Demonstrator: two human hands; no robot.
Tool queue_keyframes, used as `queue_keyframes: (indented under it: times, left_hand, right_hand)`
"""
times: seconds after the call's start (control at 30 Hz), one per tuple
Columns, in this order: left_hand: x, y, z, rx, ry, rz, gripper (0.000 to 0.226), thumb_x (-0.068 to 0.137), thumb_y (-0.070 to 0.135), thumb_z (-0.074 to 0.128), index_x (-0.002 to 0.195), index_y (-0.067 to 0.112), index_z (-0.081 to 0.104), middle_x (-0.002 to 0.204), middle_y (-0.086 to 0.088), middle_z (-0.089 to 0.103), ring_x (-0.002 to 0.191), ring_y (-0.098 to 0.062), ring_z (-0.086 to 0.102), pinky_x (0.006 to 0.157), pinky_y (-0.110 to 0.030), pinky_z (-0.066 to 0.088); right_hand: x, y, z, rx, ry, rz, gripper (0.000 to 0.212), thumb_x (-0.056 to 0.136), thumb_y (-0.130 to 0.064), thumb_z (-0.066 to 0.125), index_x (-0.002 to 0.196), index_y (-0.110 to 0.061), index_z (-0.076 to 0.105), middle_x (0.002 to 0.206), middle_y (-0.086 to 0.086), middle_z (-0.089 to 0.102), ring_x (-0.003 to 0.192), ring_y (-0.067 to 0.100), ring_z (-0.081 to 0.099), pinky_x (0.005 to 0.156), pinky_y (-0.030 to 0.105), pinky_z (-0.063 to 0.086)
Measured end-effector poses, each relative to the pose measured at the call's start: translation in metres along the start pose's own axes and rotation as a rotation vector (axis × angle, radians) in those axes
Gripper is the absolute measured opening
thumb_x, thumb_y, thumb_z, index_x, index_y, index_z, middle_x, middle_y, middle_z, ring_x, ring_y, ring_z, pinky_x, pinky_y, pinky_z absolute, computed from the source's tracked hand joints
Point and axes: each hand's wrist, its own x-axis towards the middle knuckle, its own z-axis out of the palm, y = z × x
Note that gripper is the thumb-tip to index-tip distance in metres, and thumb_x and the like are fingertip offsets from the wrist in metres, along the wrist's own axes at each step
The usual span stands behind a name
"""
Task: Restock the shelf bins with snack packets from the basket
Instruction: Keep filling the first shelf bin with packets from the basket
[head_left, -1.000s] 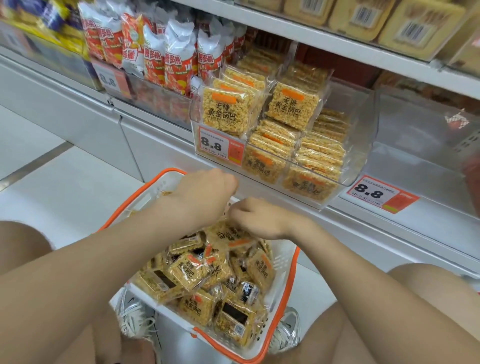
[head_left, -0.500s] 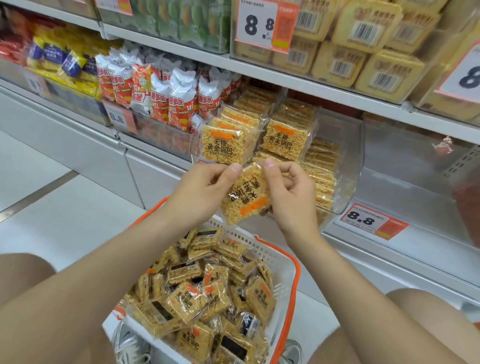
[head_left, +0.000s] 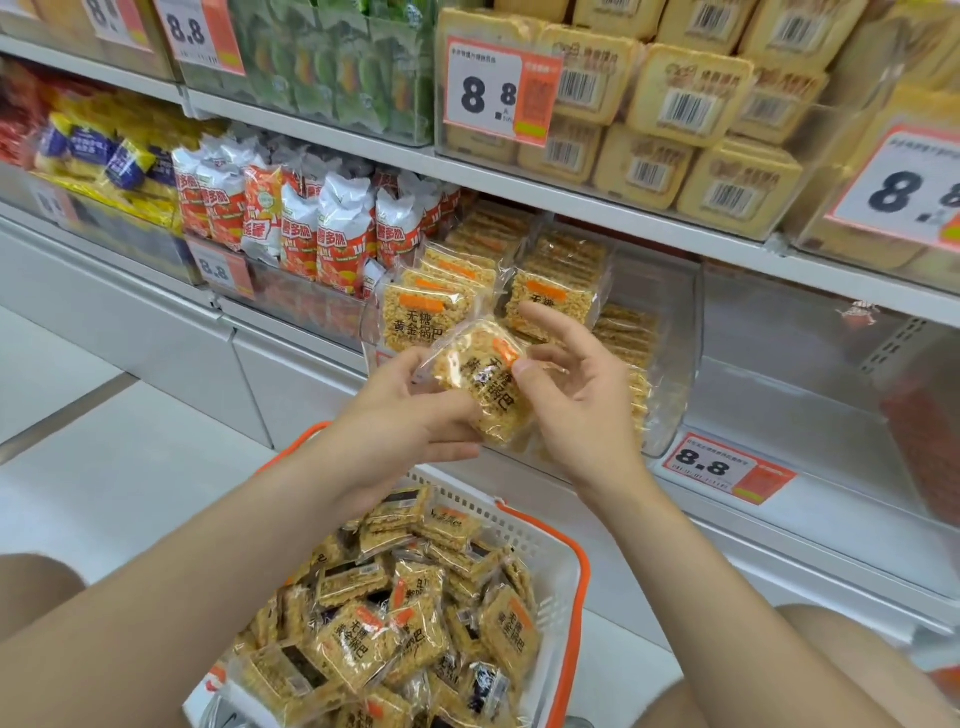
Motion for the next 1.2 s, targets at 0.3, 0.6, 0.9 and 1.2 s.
queue_keyframes:
  times: [0.3,0.6,0.9,1.2]
  left_hand:
    - [0.009,-0.005,-0.001,0.097,0.187,0.084,0.035,0.095,0.021,0.076,0.129,0.024,0.066,0.116,-0.003,0.077,0.098,-0.016,0.076,0.090,-0.041,0.063]
    - [0.011,-0.008,-0.003,0.326,0.235,0.208,0.026,0.102,0.025,0.066,0.126,0.034,0.066,0.112,0.011,0.073,0.101,-0.010,0.070,0.086,-0.032,0.055]
    - [0.013,-0.024,-0.009,1.248,0.056,0.531,0.053,0.101,0.017,0.056,0.152,0.027,0.049,0.146,0.007,0.042,0.134,-0.017,0.038,0.116,-0.038,0.036]
    - [0.014,-0.030,-0.010,1.480,0.032,0.607,0.056,0.100,0.023,0.053,0.154,0.027,0.040,0.148,0.004,0.037,0.129,-0.022,0.035,0.109,-0.045,0.042]
  right_hand:
    - [0.005,0.005,-0.009,0.004,-0.032,0.015,0.032,0.098,-0.009,0.069,0.124,-0.029,0.068,0.073,-0.009,0.057,0.073,0.012,0.055,0.070,0.032,0.055]
    - [0.012,0.006,-0.013,-0.059,0.090,-0.088,0.041,0.101,-0.007,0.062,0.134,-0.033,0.057,0.087,0.006,0.061,0.078,0.017,0.057,0.070,0.035,0.054]
    - [0.038,0.026,-0.027,-0.500,0.328,-0.112,0.028,0.102,-0.010,0.062,0.122,-0.030,0.062,0.094,-0.011,0.060,0.080,0.005,0.055,0.079,0.029,0.047]
    - [0.062,0.030,-0.024,-0.694,0.244,-0.132,0.027,0.099,-0.019,0.070,0.124,-0.028,0.071,0.112,-0.001,0.045,0.090,0.001,0.050,0.084,0.005,0.035]
